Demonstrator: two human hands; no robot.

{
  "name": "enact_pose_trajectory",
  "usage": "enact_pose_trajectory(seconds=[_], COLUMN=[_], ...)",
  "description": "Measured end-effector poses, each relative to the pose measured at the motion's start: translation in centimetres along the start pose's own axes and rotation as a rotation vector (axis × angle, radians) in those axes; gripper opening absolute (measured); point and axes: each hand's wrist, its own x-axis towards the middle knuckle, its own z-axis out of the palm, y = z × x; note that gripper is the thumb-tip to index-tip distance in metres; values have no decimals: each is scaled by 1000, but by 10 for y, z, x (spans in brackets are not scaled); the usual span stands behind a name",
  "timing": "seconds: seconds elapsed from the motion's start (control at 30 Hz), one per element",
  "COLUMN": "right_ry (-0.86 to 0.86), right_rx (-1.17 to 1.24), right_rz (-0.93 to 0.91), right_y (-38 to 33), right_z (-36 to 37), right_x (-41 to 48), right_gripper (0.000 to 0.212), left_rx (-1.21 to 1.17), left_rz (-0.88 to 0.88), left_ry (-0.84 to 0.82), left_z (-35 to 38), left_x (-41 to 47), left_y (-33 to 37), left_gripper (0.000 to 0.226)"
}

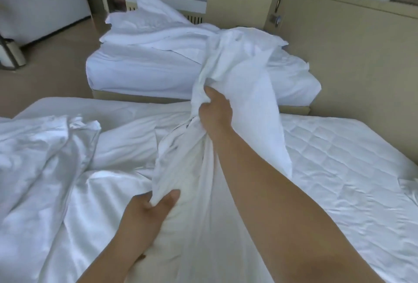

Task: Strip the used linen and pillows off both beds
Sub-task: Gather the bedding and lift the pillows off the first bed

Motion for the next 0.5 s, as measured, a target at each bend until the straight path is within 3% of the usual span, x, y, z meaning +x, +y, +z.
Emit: enact_pose_trajectory(seconds=[0.1,0.2,0.27,0.37,0.43,0.5], right_ry=[-353,-646,-637,-451,-331,-320], right_rx=[-175,-356,-361,-284,-229,-186], right_rz=[-210,-220,-183,-134,-33,114], right_y=[-11,11,22,31,36,42], right_z=[66,110,108,81,59,39], right_x=[-15,-33,-35,-31,-35,-49], right_gripper=[51,54,62,65,74,83], left_rx=[-100,-119,-156,-241,-286,-311], left_rz=[-81,-196,-244,-235,-256,-264], left_ry=[74,63,5,-56,-66,-179], left_z=[-24,-43,-50,-48,-37,-23], left_x=[-9,1,14,33,49,63], left_y=[-24,-51,-60,-51,-37,-26], left_gripper=[33,41,34,26,35,53])
